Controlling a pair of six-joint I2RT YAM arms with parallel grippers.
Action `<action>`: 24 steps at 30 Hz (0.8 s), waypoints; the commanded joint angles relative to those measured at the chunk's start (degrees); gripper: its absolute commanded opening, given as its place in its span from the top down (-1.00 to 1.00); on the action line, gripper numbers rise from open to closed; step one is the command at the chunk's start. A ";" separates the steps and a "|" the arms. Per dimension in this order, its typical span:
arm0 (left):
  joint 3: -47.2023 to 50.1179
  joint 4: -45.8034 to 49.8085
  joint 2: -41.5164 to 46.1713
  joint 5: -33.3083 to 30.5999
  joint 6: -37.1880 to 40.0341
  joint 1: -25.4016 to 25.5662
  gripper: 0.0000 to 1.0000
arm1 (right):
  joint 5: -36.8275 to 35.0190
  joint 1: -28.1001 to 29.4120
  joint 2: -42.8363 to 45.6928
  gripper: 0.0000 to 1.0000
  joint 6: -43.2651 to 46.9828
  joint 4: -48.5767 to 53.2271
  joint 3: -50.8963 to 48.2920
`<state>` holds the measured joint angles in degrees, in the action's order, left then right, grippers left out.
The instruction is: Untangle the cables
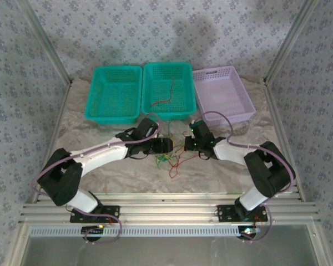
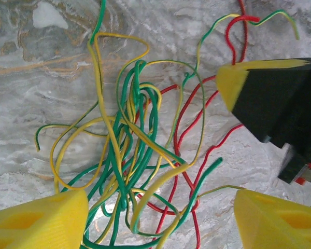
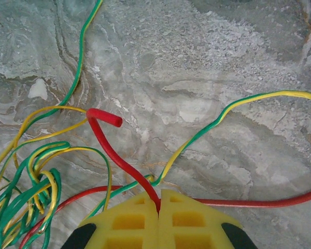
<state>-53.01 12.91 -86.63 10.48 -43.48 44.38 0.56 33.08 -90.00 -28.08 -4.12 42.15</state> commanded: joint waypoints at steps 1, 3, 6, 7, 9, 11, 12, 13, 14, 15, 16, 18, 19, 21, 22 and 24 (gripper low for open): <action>0.71 -2.72 -1.16 1.06 0.19 0.17 -0.28 | 0.22 -0.29 2.59 1.00 0.13 0.72 0.89; 0.95 -2.87 -1.60 0.80 0.38 0.06 -0.09 | -0.01 -0.31 3.32 1.00 0.56 1.48 1.24; 1.09 -2.89 -2.14 0.78 0.53 0.11 0.08 | -0.12 -0.42 4.49 1.00 0.70 2.18 1.49; 1.11 -2.84 -2.36 0.71 0.59 0.08 0.13 | -0.17 -0.45 4.80 1.00 0.74 2.48 1.69; 1.16 -2.85 -2.98 0.43 0.81 0.04 0.39 | -0.40 -0.47 5.83 1.00 0.94 3.04 1.90; 1.22 -2.76 -3.69 0.29 0.86 0.08 0.57 | -0.51 -0.64 7.19 1.00 1.18 3.87 2.38; 1.32 -2.85 -4.04 0.25 0.86 0.04 0.68 | -0.56 -0.73 7.95 1.00 1.42 4.42 2.79; 1.41 -2.81 -4.31 0.28 0.91 0.08 0.78 | -0.65 -0.80 8.64 1.00 1.68 5.04 3.04; 1.50 -2.85 -4.50 0.21 0.95 0.05 0.85 | -0.86 -0.85 9.44 1.00 1.96 5.75 3.41; 1.64 -2.80 -4.64 -0.05 1.00 0.09 0.91 | -1.01 -1.04 10.34 1.00 2.31 6.45 3.73; 1.69 -2.65 -4.60 -0.23 1.08 0.02 0.98 | -1.17 -1.09 11.06 1.00 2.56 7.04 3.97; 1.60 -2.00 -4.44 -0.81 1.60 0.00 1.00 | -1.60 -1.43 13.01 1.00 3.31 8.41 4.47; 1.51 -1.56 -4.22 -1.28 1.83 0.00 1.00 | -2.09 -1.49 13.83 1.00 3.76 9.29 4.73; 1.36 -0.19 -3.28 -2.61 2.72 -0.15 1.00 | -3.60 -1.80 16.00 1.00 5.12 11.41 5.46; 1.33 0.75 -2.74 -3.34 3.07 -0.16 1.00 | -4.20 -2.11 16.99 1.00 5.79 12.27 5.78; 1.72 1.97 -1.18 -4.60 4.19 -0.43 1.00 | -4.83 -2.73 19.33 1.00 6.44 14.83 6.80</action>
<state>-51.77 11.73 -90.37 8.80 -41.76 44.36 -1.69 31.24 -73.93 -24.12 5.43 46.39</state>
